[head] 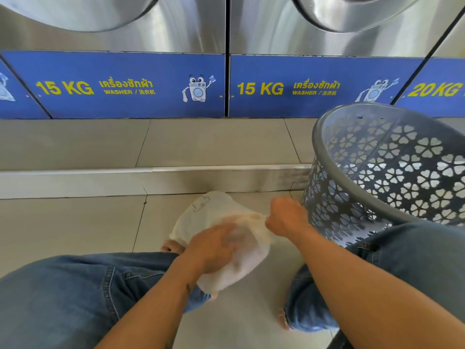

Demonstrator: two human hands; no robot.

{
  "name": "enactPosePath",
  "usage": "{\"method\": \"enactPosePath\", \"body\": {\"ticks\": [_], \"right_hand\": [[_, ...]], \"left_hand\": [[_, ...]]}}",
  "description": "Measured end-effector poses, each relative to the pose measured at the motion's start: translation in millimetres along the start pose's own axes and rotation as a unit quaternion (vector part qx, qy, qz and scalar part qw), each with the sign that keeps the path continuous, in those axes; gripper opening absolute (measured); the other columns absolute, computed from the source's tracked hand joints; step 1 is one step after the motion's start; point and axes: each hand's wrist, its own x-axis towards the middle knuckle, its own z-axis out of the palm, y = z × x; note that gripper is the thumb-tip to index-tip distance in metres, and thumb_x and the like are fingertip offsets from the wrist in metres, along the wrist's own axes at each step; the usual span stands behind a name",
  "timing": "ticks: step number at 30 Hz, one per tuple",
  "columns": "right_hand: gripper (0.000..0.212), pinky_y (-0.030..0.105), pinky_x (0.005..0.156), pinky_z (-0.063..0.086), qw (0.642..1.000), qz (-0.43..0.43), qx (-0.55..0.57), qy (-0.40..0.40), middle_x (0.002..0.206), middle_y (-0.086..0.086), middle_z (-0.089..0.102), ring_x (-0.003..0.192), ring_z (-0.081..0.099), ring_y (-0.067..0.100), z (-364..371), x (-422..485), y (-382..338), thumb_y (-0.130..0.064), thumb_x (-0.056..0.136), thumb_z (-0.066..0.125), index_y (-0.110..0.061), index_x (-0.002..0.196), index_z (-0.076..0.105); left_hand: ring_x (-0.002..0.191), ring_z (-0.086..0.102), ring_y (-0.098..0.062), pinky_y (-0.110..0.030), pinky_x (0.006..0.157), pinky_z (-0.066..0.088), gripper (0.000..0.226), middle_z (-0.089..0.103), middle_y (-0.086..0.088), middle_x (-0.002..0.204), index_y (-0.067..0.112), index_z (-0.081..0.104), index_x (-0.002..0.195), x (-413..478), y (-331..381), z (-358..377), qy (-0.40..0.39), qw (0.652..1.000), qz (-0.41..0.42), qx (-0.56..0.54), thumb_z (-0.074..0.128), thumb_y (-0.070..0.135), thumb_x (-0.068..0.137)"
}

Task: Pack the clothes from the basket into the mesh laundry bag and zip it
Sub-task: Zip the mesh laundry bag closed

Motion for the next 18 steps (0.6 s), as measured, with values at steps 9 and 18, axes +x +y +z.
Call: {"method": "enactPosePath", "body": {"ticks": [9, 18], "right_hand": [[0.053, 0.037, 0.076, 0.057, 0.907, 0.196, 0.255, -0.271, 0.116, 0.011, 0.06, 0.104, 0.064, 0.031, 49, -13, 17, -0.037, 0.089, 0.059, -0.005, 0.129, 0.048], [0.097, 0.038, 0.101, 0.051, 0.884, 0.141, 0.434, -0.107, 0.147, 0.008, 0.044, 0.124, 0.053, 0.026, 96, 11, -17, -0.027, 0.073, 0.082, -0.03, 0.154, 0.028]], "left_hand": [[0.114, 0.059, -0.018, -0.029, 0.099, 0.044, 0.035, 0.064, 0.004, 0.122, 0.026, 0.063, 0.127, 25, -34, 10, 0.078, 0.971, -0.089, -0.207, 0.053, 0.021, 0.094], [0.149, 0.011, -0.032, -0.056, 0.118, 0.014, 0.07, 0.008, -0.002, 0.164, 0.042, 0.02, 0.152, 98, -53, -17, 0.081, 0.994, -0.073, 0.015, 0.052, 0.042, 0.09]]}}
